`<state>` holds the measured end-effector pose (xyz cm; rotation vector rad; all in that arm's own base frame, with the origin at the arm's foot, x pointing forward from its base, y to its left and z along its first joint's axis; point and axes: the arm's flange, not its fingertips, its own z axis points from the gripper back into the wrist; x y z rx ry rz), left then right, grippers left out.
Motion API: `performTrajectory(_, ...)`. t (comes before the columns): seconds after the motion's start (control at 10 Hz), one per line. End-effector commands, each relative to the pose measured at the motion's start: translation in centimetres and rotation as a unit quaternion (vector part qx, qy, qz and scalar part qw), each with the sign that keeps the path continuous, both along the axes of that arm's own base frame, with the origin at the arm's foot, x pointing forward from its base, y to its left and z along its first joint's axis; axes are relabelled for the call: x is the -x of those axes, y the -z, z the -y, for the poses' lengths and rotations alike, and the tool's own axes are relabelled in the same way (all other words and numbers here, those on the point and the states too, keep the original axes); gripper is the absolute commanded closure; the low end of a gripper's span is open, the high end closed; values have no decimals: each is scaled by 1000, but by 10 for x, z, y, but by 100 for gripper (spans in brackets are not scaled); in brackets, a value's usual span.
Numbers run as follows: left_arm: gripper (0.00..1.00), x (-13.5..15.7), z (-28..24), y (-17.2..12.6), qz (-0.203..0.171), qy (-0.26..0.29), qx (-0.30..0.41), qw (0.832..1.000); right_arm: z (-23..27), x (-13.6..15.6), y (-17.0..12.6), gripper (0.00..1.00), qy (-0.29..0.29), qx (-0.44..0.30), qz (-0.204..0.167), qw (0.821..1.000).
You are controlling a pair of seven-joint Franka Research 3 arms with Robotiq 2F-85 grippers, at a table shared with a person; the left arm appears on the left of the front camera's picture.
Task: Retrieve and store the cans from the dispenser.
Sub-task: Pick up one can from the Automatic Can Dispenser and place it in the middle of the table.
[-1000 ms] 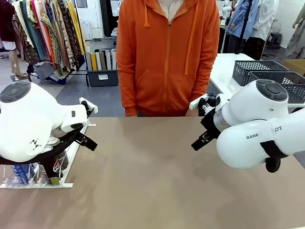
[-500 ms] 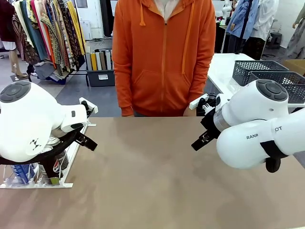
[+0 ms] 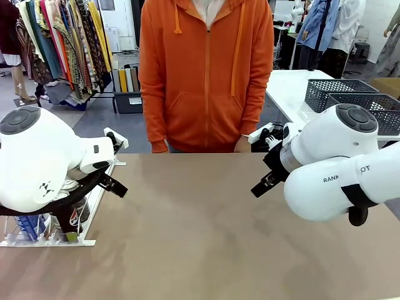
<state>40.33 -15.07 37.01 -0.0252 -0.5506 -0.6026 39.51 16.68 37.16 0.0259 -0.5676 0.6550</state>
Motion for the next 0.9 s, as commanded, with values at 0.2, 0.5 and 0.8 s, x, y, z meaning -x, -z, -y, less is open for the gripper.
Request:
performTrajectory(0.2,0,0,0,0,0,0,0,1000,0,0,0,0,0,0,0,1000)
performTrajectory(0.5,0,13,-6,-30,-65,5,118,991,8,1,-18,0,13,-81,-76,994)
performTrajectory(0.8,0,37,-42,-121,-130,-108,243,955,60,23,-95,0,79,-275,-211,935)
